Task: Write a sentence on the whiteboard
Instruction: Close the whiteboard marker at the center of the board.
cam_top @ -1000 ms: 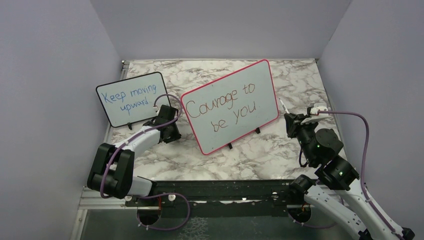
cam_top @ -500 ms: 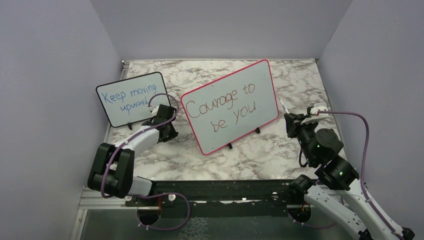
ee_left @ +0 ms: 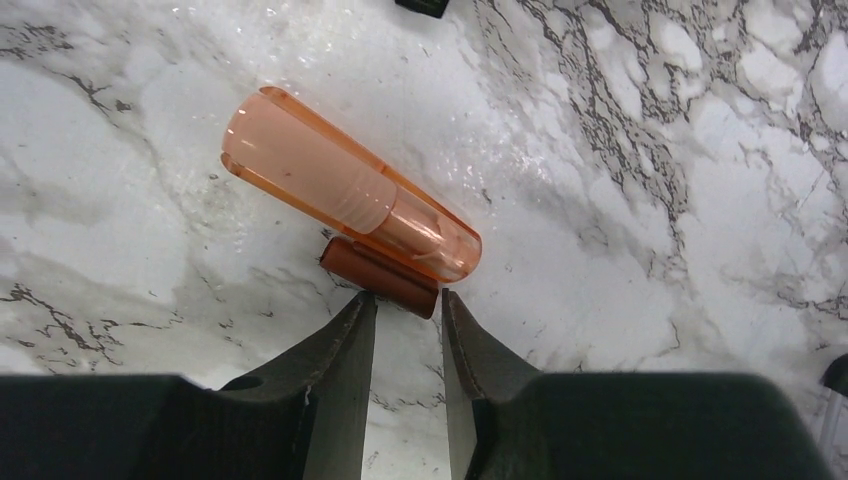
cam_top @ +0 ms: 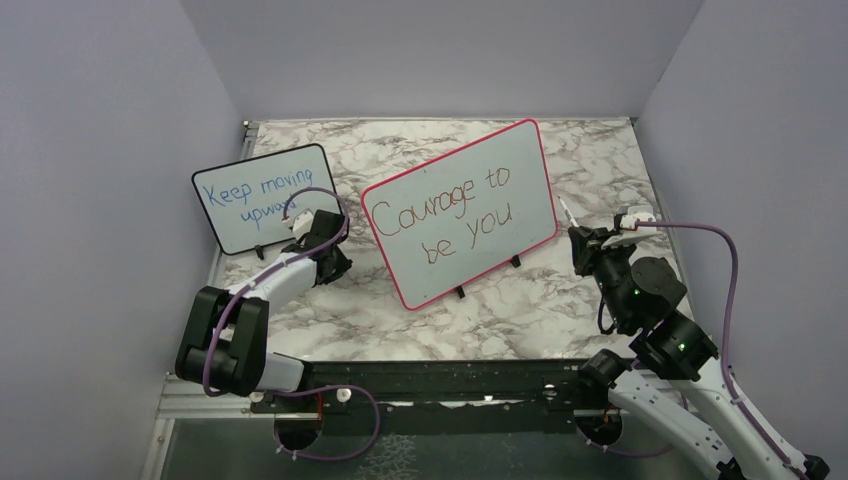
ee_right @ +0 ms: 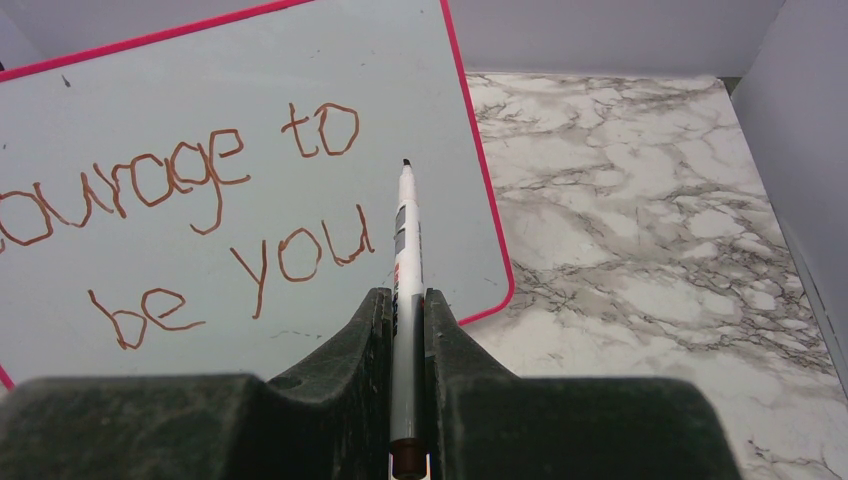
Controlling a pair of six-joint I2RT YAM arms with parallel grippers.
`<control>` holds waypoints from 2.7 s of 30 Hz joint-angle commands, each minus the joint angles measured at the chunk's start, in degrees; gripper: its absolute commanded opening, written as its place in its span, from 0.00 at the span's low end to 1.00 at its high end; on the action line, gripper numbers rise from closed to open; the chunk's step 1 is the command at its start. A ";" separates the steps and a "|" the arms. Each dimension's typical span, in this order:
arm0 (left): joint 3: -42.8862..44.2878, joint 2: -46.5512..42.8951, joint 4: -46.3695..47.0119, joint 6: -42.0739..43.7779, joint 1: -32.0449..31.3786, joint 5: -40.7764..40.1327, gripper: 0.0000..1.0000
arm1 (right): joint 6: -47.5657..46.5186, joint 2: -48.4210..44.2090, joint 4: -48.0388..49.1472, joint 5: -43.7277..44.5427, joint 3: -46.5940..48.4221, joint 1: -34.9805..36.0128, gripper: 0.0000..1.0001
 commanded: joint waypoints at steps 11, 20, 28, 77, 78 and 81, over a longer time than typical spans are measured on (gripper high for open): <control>-3.11 -3.84 -6.51 -7.31 1.91 -7.21 0.30 | 0.14 -0.29 -0.73 0.51 -0.23 -0.24 0.01; -6.94 -12.44 -7.36 -3.83 8.08 -4.32 0.40 | -0.16 0.01 -0.36 0.18 -0.18 -0.29 0.01; -3.95 -12.65 -9.22 2.91 8.26 -4.54 0.45 | -0.17 -0.15 -0.45 0.34 -0.09 -0.29 0.01; 2.59 3.82 -8.47 5.55 12.83 2.13 0.29 | -0.39 -0.56 0.11 0.37 -0.22 -0.30 0.01; 2.68 3.91 -8.52 5.76 12.83 2.13 0.27 | -0.38 -0.51 0.05 0.34 -0.23 -0.27 0.01; 3.28 3.33 -8.88 6.31 12.83 2.30 0.16 | -0.47 -0.16 0.03 -0.28 -0.23 -0.29 0.01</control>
